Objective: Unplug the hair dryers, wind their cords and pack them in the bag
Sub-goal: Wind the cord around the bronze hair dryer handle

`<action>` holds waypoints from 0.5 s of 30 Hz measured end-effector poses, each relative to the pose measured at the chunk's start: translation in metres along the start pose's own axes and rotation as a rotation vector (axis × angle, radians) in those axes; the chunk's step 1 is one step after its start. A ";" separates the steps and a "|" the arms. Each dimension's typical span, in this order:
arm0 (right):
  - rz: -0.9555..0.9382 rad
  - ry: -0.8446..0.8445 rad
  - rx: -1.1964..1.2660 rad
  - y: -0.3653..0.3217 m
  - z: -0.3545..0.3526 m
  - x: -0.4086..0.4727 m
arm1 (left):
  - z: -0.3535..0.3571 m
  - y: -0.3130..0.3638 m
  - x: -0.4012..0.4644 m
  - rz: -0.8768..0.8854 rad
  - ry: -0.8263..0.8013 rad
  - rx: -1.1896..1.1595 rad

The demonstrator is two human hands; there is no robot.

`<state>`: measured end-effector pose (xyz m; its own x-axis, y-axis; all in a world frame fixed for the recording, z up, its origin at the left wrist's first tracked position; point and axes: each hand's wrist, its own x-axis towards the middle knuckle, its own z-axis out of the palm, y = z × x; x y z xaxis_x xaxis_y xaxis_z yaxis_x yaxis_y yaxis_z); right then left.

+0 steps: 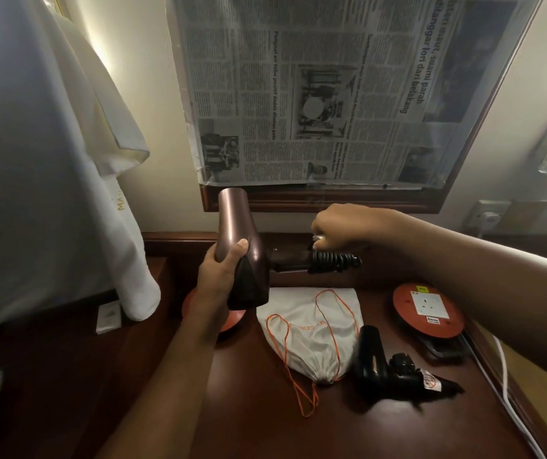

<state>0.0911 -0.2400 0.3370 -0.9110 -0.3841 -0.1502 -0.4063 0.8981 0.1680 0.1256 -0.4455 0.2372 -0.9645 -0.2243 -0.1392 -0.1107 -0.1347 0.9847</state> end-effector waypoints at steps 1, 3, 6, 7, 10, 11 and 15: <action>0.028 -0.004 0.057 -0.004 0.002 0.001 | 0.002 0.000 0.000 0.011 0.020 -0.014; 0.108 0.016 0.214 -0.012 0.008 0.002 | 0.005 -0.002 0.001 0.030 0.054 -0.044; 0.219 0.106 0.441 -0.023 0.021 0.002 | 0.010 -0.006 0.003 0.052 0.101 -0.081; 0.253 0.135 0.510 -0.027 0.026 0.000 | 0.012 -0.007 0.003 0.055 0.110 -0.090; 0.326 0.201 0.687 -0.043 0.045 -0.009 | 0.015 -0.011 0.004 0.028 0.118 -0.140; 0.332 0.232 0.740 -0.048 0.053 -0.011 | 0.015 -0.014 0.004 0.008 0.123 -0.152; 0.401 0.413 1.139 -0.063 0.086 -0.019 | 0.015 -0.031 0.003 -0.099 0.125 -0.170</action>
<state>0.1399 -0.2705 0.2453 -0.9928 0.1015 0.0642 0.0041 0.5628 -0.8266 0.1230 -0.4278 0.2082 -0.9124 -0.3185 -0.2570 -0.1516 -0.3203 0.9351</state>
